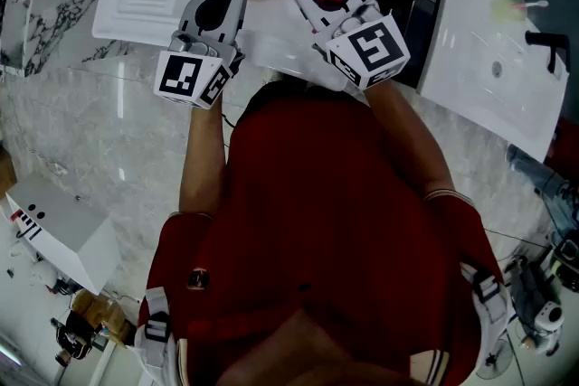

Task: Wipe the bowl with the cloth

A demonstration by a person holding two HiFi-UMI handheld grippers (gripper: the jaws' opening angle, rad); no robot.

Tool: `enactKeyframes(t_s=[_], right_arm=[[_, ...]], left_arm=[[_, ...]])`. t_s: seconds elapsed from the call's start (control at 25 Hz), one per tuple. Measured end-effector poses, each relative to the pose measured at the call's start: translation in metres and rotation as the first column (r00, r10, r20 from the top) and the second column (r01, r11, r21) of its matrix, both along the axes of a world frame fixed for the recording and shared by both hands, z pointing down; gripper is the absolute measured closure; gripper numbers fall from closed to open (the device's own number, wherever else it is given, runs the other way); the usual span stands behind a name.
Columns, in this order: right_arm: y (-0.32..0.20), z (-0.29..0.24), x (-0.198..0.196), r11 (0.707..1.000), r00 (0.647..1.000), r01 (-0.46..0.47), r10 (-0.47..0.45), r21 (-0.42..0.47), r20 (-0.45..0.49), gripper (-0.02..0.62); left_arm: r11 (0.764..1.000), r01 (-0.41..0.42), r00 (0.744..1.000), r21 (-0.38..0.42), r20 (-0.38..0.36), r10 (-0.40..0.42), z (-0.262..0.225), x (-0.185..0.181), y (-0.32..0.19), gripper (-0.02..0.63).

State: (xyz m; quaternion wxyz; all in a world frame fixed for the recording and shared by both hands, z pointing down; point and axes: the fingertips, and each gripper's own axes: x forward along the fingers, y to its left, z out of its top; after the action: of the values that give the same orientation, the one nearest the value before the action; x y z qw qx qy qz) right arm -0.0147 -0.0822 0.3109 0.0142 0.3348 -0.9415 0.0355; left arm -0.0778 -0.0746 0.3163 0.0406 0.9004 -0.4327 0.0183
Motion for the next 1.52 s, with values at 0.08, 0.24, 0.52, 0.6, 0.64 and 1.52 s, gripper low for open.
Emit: enactKeyframes(t_s=[0.08,0.24,0.52,0.6,0.64,1.52], right_arm=[[-0.003,-0.001,0.000,1.000,1.000,-0.006,0.006,0.005,-0.002,0.568],[-0.007,0.001,-0.003,1.000,1.000,-0.015,0.015,-0.001,0.001,0.568],[-0.014,0.011,-0.008,0.999,0.999,-0.040,0.040,-0.033,0.005,0.568],[-0.015,0.014,-0.009,0.998,0.999,-0.047,0.047,-0.038,0.001,0.568],[-0.017,0.015,-0.010,0.998,0.999,-0.051,0.051,-0.039,0.000,0.568],[-0.048,0.038,-0.032,0.985,0.988,-0.145,0.140,-0.090,-0.060,0.568]], left_arm=[[1.000,-0.003,1.000,0.000,0.000,0.003,0.001,-0.002,-0.002,0.600],[1.000,-0.013,1.000,-0.003,0.005,0.013,0.004,-0.005,-0.006,0.600],[0.998,-0.055,0.997,-0.020,0.061,0.056,0.017,-0.008,-0.015,0.600],[0.997,-0.073,0.993,-0.031,0.089,0.075,0.023,-0.009,-0.018,0.600],[0.996,-0.081,0.991,-0.036,0.099,0.084,0.025,-0.010,-0.021,0.600],[0.941,-0.321,0.878,-0.103,0.341,0.337,0.070,-0.019,-0.056,0.600]])
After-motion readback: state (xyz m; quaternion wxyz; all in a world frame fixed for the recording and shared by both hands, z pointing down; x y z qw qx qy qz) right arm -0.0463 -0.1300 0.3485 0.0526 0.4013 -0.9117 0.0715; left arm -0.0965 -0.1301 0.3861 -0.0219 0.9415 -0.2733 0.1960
